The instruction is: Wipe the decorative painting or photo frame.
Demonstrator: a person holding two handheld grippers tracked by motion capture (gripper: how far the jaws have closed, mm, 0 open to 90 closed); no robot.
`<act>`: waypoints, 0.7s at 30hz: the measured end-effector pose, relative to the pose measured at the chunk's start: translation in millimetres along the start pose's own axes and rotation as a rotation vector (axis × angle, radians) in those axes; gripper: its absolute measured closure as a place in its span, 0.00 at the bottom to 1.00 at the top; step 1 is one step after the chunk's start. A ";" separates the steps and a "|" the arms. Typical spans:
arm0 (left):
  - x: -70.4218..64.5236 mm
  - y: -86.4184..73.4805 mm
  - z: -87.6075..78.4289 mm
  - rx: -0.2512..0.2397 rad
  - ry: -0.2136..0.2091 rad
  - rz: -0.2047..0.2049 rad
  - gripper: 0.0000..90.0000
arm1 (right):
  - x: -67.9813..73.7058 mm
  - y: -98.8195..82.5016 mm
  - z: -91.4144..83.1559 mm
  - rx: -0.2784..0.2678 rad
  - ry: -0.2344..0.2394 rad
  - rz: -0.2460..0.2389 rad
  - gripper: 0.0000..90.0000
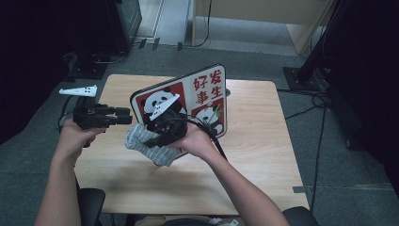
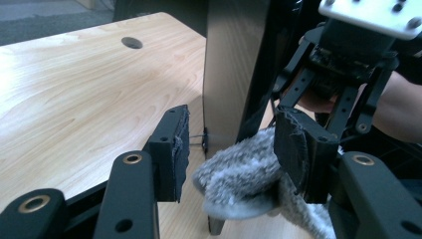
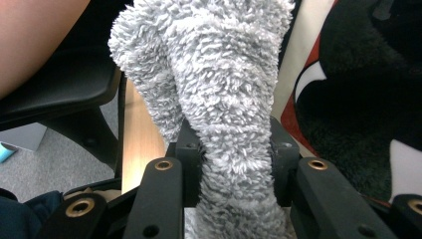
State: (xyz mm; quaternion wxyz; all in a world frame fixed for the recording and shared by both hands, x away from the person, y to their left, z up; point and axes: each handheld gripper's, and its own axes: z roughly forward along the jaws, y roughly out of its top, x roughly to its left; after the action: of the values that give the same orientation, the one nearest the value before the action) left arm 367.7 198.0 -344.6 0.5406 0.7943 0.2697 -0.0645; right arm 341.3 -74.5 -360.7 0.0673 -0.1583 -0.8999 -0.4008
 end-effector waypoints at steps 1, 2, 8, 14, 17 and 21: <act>-0.3 0.6 0.9 0.001 -0.002 -0.001 0.55 | 0.0 -0.6 0.6 -0.001 -0.001 0.004 0.76; -0.6 1.0 1.9 -0.002 -0.004 -0.002 0.56 | -0.1 -1.5 0.9 0.001 0.002 0.007 0.76; -2.1 4.9 12.0 0.018 -0.034 0.003 0.58 | -0.9 -5.7 2.9 0.004 0.008 0.011 0.76; -2.3 8.1 22.0 0.039 -0.044 0.010 0.61 | -1.8 -10.1 4.7 -0.007 0.006 0.008 0.76; -2.1 9.5 25.5 0.044 -0.048 0.012 0.60 | -1.4 -11.6 4.9 -0.004 0.003 0.015 0.76; -1.7 10.3 29.3 0.042 -0.058 0.011 0.63 | -1.0 -12.9 5.7 -0.006 0.000 0.012 0.76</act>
State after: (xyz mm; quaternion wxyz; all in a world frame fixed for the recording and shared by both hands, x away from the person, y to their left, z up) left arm 377.0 168.4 -347.4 0.5316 0.8047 0.2482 -0.0905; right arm 337.9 -78.6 -373.8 0.0692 -0.1640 -0.8977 -0.4031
